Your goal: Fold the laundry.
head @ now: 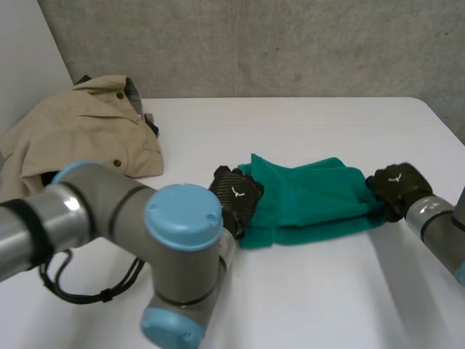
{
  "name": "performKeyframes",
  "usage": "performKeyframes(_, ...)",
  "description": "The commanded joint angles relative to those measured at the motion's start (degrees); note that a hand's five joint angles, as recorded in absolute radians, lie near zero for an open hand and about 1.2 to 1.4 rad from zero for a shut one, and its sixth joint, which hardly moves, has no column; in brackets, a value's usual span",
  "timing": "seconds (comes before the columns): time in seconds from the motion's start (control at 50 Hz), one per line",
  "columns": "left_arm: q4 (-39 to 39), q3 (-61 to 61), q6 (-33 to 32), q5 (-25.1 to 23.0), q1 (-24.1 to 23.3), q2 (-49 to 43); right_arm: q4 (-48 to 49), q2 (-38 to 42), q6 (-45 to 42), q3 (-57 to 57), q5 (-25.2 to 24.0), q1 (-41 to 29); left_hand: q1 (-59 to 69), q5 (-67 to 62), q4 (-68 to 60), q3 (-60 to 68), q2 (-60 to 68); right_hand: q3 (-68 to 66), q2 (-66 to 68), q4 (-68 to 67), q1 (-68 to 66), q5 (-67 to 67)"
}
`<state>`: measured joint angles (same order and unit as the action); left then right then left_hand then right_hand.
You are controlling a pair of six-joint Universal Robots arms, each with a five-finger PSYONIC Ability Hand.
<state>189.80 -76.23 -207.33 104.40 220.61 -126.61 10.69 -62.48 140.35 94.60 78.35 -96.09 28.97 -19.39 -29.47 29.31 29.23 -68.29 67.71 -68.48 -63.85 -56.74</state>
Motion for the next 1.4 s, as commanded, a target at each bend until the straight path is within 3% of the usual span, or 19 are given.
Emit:
performKeyframes(0.02, -0.48, -8.31, 2.46, -0.07, 0.35, 11.73, 1.61, -2.55, -13.43, -4.95, 1.63, -12.08, 3.61, -3.2, -3.12, 3.28, 3.35, -11.71, 12.29, -11.52, -16.15, -13.26)
performKeyframes(0.12, -0.48, -12.71, 2.63, 0.28, 3.68, 14.81, 5.21, -2.21, -16.86, -6.27, -3.98, -21.85, 1.93, -1.52, -1.43, 1.6, 1.67, -11.71, 12.29, -11.52, -16.15, -13.26)
performKeyframes(0.2, -0.31, -15.52, 2.63, 0.1, 7.64, 16.57, 7.41, -0.11, -17.65, -4.52, -11.79, -28.79, 0.59, -0.17, -0.09, 0.25, 0.33, -11.71, 12.29, -11.52, -16.15, -13.26)
performKeyframes(0.3, 0.05, -15.88, 3.94, -0.16, 9.66, 16.84, 7.5, 2.72, -16.78, -5.12, -11.91, -29.68, -0.41, 0.83, 0.91, -0.75, -0.67, -11.27, 11.85, -11.08, -15.71, -12.82)
performKeyframes(0.34, 0.31, -15.27, 4.74, -0.25, 9.84, 16.84, 7.42, 2.19, -15.29, -5.13, -10.25, -29.42, -3.26, 3.68, 3.76, -3.6, -3.53, 22.19, -21.61, 22.39, 17.76, 20.65)
performKeyframes(0.36, 0.4, -15.0, 5.09, -0.34, 10.02, 16.84, 7.42, 1.58, -12.24, -5.04, -8.76, -29.51, -5.45, 5.86, 5.95, -5.78, -5.71, 48.35, -47.77, 48.55, 43.91, 46.81)
performKeyframes(0.38, 0.83, -13.7, 5.88, -0.34, 10.02, 16.84, 7.42, 1.14, -10.21, -4.95, -8.22, -29.42, -6.97, 7.38, 7.47, -7.3, -7.23, 52.44, -51.86, 52.64, 48.01, 50.9)
performKeyframes(0.42, 1.36, -11.76, 6.67, -0.25, 10.02, 16.31, 7.15, -0.44, -5.46, -4.86, -7.95, -28.72, -6.98, 7.4, 7.48, -7.32, -7.24, 52.65, -52.07, 52.85, 48.21, 51.1)
performKeyframes(0.5, 2.59, -6.66, 8.6, -0.34, 10.02, 15.61, 7.07, -6.94, 12.1, -3.9, -7.78, -23.02, -6.99, 7.4, 7.48, -7.32, -7.25, 58.29, -57.71, 58.48, 53.85, 56.74)
performKeyframes(0.52, 3.12, -4.3, 9.65, -0.42, 9.84, 14.3, 6.98, -9.21, 20.23, -3.64, -7.78, -20.74, -6.98, 7.4, 7.48, -7.32, -7.24, 58.29, -57.71, 58.48, 53.85, 56.74)
performKeyframes(0.6, 3.47, 2.2, 11.94, -1.39, 8.18, 9.83, 5.05, -12.3, 35.91, -4.68, -7.77, -15.99, -6.82, 7.23, 7.31, -7.15, -7.08, 58.29, -57.71, 58.48, 53.85, 56.74)
performKeyframes(0.64, 3.04, 5.02, 12.65, -2.62, 7.12, 7.62, 3.12, -12.14, 38.41, -5.65, -7.78, -14.22, -6.82, 7.23, 7.31, -7.15, -7.08, 58.29, -57.71, 58.48, 53.85, 56.74)
performKeyframes(0.72, 1.72, 11.27, 14.14, -5.35, 4.04, 1.29, -4.17, -8.72, 38.24, -9.6, -8.13, -10.88, -7.15, 7.57, 7.65, -7.49, -7.41, 58.29, -57.71, 58.48, 53.85, 56.74)
performKeyframes(0.86, -8.29, 19.01, 14.59, -4.21, 2.99, -8.99, -17.97, 4.99, 32.28, -21.2, -10.94, -11.05, -9.33, 9.74, 9.83, -9.66, -9.59, 57.03, -56.44, 57.22, 52.59, 55.48)
performKeyframes(1.0, -14.71, 20.77, 15.47, 0.18, 3.07, -14.18, -20.36, 13.79, 27.0, -26.13, -12.08, -11.84, -11.86, 12.27, 12.36, -12.19, -12.12, 55.52, -54.93, 55.71, 51.08, 53.97)
performKeyframes(1.08, -16.38, 20.68, 15.29, 0.28, 3.16, -14.71, -20.44, 17.04, 25.06, -27.71, -11.38, -13.16, -11.69, 12.11, 12.19, -12.03, -11.95, 52.66, -52.08, 52.86, 48.23, 51.12)
performKeyframes(1.24, -21.92, 21.73, 14.76, -0.51, 3.78, -13.05, -20.71, 13.98, 19.44, -28.33, -5.49, -13.69, -13.03, 13.45, 13.53, -13.37, -13.29, 45.42, -44.83, 45.61, 40.98, 43.87)
performKeyframes(1.4, -21.66, 21.03, 14.85, -1.04, 4.3, -5.06, -13.69, 4.31, 23.64, -19.56, -1.02, -13.07, -17.41, 17.82, 17.91, -17.74, -17.67, 49.11, -48.53, 49.31, 44.68, 47.57)
